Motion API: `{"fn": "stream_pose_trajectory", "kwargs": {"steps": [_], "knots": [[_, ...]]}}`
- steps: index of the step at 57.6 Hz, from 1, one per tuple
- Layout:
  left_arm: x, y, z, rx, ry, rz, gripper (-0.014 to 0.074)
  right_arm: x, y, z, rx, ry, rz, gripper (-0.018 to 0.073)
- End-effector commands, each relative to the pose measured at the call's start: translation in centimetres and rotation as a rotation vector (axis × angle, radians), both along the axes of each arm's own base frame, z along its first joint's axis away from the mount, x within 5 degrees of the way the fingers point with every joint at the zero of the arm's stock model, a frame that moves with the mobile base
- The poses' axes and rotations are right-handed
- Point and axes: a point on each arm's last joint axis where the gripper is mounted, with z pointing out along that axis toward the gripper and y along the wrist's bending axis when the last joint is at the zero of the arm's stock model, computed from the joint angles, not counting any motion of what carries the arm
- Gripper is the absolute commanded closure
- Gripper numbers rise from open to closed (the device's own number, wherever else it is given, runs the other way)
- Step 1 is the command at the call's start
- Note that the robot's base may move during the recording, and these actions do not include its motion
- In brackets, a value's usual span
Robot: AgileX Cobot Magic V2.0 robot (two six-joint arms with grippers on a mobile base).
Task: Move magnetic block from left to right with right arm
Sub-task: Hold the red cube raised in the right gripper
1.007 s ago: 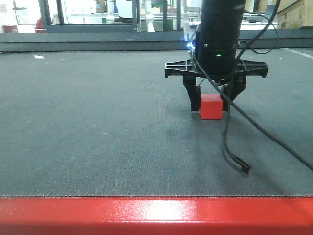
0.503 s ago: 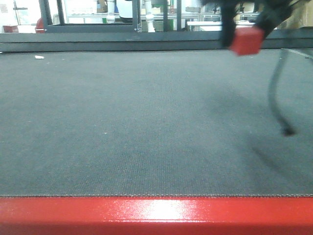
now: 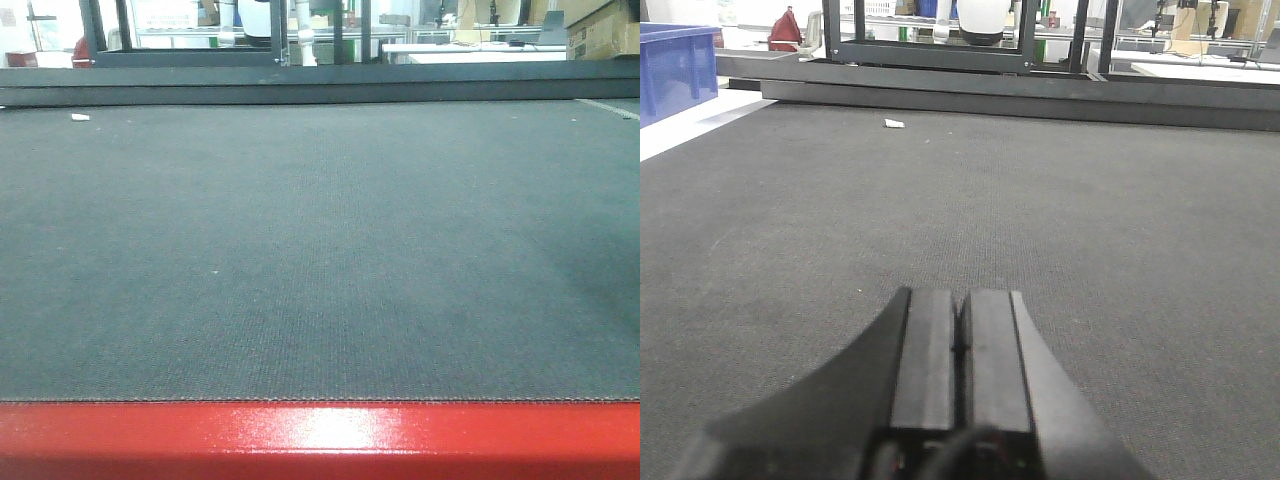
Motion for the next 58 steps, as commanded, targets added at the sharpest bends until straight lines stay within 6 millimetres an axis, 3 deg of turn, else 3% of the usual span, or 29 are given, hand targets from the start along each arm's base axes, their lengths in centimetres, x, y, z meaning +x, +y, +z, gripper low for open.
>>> {"fn": "stream_pose_trajectory", "kwargs": {"steps": [1, 14, 30, 37, 58], "knots": [[-0.1, 0.1, 0.5, -0.012, -0.087, 0.009, 0.0722, -2.5, -1.0, 1.7, 0.031, -0.168, 0.015, 0.0376], [-0.1, 0.1, 0.5, -0.012, -0.087, 0.009, 0.0722, -7.6, -3.0, 3.1, 0.070, -0.322, 0.007, 0.0376], [-0.1, 0.1, 0.5, -0.012, -0.087, 0.009, 0.0722, -12.4, -4.8, 4.7, 0.116, -0.515, -0.003, 0.0376], [-0.1, 0.1, 0.5, -0.012, -0.087, 0.009, 0.0722, -13.4, -5.2, 4.9, 0.130, -0.552, -0.004, 0.0376], [-0.1, 0.1, 0.5, -0.012, -0.087, 0.009, 0.0722, -13.4, -5.2, 4.8, 0.129, -0.549, -0.005, 0.0376]]}}
